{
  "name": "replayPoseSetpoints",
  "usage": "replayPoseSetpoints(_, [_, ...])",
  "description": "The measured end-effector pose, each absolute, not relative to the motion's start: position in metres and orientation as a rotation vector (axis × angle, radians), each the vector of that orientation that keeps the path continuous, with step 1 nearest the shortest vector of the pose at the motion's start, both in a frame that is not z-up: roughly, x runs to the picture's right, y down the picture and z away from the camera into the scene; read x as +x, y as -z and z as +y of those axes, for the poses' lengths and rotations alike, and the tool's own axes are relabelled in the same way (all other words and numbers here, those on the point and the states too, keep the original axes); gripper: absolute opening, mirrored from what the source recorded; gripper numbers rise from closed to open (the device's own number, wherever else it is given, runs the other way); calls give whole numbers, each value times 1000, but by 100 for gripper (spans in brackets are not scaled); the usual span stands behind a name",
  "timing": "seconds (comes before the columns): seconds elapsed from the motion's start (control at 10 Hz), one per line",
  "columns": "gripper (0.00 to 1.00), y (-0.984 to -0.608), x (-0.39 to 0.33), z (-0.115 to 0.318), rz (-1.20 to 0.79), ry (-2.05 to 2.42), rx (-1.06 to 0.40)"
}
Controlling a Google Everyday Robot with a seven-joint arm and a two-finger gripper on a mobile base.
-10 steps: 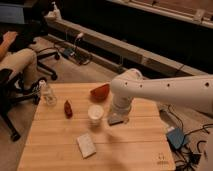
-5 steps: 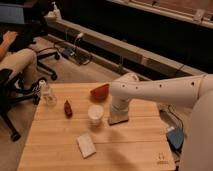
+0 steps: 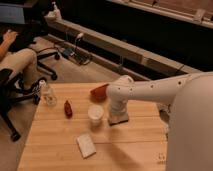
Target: Push the eraser across the table
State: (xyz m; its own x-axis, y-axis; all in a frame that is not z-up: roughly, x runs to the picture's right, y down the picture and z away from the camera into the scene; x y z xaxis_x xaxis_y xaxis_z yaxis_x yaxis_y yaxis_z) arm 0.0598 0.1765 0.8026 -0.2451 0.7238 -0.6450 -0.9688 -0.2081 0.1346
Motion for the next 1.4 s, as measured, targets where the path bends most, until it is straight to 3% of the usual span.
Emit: replayPoseSetpoints(1.4, [0,-839,47,198,632,-1732,-630])
